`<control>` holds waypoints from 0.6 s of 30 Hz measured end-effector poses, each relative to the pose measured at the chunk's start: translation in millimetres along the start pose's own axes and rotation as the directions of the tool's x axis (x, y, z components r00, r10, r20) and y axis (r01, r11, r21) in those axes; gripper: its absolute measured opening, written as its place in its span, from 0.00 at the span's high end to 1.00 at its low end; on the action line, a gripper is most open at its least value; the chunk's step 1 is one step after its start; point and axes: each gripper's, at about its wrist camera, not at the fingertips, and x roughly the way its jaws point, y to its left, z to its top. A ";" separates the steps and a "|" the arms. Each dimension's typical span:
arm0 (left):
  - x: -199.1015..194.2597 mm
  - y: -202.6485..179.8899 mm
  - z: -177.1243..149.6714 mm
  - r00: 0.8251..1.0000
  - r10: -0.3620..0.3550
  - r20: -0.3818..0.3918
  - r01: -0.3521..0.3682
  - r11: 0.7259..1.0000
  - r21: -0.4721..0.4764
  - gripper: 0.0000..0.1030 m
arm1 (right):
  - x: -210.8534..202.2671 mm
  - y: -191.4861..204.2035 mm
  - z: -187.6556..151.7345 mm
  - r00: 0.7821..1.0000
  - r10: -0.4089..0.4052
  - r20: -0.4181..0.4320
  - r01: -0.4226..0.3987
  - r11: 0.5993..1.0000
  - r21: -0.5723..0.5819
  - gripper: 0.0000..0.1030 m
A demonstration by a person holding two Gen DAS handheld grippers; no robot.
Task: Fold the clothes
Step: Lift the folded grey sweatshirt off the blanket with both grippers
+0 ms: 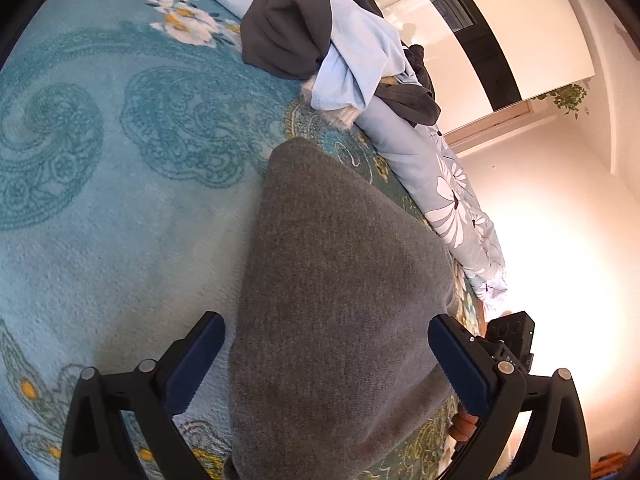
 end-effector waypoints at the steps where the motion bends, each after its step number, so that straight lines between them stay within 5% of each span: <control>1: 0.8 -1.6 -0.1 1.000 0.011 -0.002 -0.011 1.000 0.004 0.01 | 1.5 0.3 1.0 1.000 0.003 0.000 -0.003 1.000 0.001 0.43; 4: 0.7 -4.5 -3.0 0.999 0.032 0.004 -0.032 0.999 0.015 0.03 | 5.5 0.2 5.1 1.000 0.021 0.000 -0.021 1.000 0.012 0.44; 8: -0.7 -5.2 -9.2 0.998 0.069 0.007 -0.069 0.997 0.017 0.26 | 8.7 -2.5 6.8 0.999 0.035 0.006 -0.036 0.999 0.037 0.56; 18: -20.4 -15.5 -24.0 0.990 0.106 0.089 -0.106 0.994 -0.001 0.59 | -2.8 2.7 7.6 0.996 0.081 0.034 -0.083 0.994 0.064 0.72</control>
